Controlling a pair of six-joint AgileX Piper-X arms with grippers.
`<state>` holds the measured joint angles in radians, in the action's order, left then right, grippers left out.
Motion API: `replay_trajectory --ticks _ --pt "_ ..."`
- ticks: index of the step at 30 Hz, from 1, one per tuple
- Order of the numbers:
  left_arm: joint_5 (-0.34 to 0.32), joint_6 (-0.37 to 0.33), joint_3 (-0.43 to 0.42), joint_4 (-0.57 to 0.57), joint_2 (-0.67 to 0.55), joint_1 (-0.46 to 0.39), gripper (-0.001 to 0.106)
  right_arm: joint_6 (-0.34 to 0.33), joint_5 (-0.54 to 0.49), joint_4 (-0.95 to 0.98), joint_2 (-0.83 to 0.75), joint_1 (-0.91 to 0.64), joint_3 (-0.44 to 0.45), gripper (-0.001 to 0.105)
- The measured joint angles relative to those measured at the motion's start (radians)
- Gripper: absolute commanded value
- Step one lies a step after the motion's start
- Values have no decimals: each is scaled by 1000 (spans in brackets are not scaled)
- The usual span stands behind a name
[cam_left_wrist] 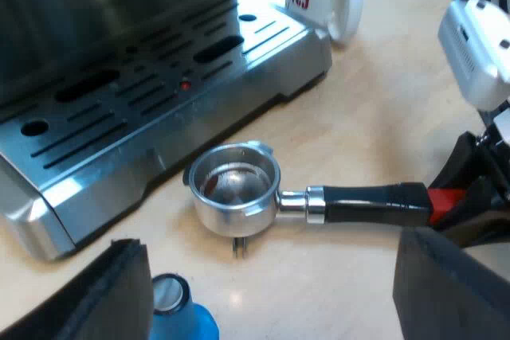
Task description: Grind coffee beans and then tamp
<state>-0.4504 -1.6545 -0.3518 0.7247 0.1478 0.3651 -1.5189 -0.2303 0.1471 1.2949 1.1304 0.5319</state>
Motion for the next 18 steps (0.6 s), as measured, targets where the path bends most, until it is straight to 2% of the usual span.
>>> replay_trajectory --ticks 7,15,17,18 --pt "0 0 0 -2 76 0 65 0 0 0 0 0 0 0" --pt "-15 0 0 -2 79 0 65 0 0 13 0 0 0 0" --pt "-20 0 0 -2 79 0 65 0 0 13 0 0 0 2" --pt "-19 0 0 -2 79 0 65 0 0 17 0 0 2 9"
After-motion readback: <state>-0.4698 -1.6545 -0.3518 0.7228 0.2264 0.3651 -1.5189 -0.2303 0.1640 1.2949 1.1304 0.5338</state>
